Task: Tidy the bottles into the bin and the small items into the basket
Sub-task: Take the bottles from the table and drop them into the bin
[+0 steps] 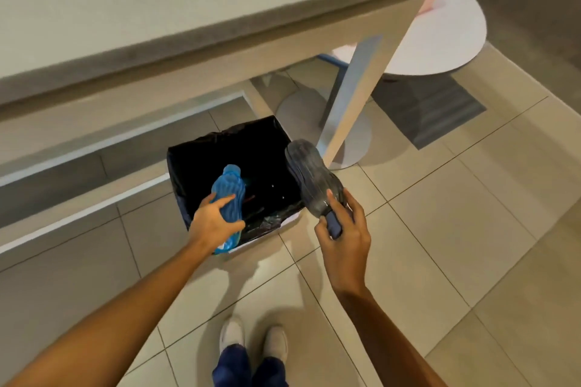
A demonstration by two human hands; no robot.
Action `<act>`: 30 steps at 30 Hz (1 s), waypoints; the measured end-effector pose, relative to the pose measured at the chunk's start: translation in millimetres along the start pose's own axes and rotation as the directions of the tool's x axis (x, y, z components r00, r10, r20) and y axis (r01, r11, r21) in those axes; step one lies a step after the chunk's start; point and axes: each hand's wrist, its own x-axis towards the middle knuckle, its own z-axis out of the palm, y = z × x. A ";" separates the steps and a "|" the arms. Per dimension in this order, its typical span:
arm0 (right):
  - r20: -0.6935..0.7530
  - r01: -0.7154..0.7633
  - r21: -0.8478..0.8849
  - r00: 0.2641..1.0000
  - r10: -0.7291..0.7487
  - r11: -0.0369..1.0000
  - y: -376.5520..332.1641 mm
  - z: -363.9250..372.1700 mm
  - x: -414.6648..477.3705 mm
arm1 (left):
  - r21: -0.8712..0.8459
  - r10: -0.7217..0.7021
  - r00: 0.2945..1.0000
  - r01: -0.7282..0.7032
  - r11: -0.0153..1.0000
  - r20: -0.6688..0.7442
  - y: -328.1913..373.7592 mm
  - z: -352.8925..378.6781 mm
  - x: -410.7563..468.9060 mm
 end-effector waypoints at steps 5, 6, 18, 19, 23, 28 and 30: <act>0.069 0.026 0.019 0.997 -0.027 0.999 25.4 28.8 24.0 | 0.137 -0.106 0.982 0.084 0.987 0.159 -21.7 47.5 78.0; 0.094 0.023 0.024 0.995 -0.026 0.999 31.8 33.3 29.0 | 0.162 -0.122 0.980 0.096 0.982 0.160 -24.7 56.7 90.1; 0.105 0.071 0.062 0.992 -0.077 0.996 87.5 63.7 24.7 | -0.311 -0.212 0.971 0.168 0.936 -0.114 -53.4 122.1 147.2; 0.114 0.054 0.075 0.992 -0.062 0.996 89.2 64.9 22.7 | -0.322 -0.223 0.967 0.174 0.931 -0.120 -55.7 123.3 144.5; 0.129 0.029 0.081 0.991 -0.039 0.996 86.6 63.1 15.8 | -0.355 -0.214 0.966 0.152 0.922 -0.144 -59.9 116.8 127.1; 0.081 0.005 0.054 0.997 -0.010 0.999 73.6 65.5 22.6 | -0.365 -0.086 0.974 0.004 0.931 -0.210 -47.5 84.6 96.3; 0.072 -0.019 0.071 0.997 0.014 0.997 65.2 69.0 27.5 | -0.342 -0.064 0.971 -0.020 0.940 -0.231 -45.8 69.0 78.8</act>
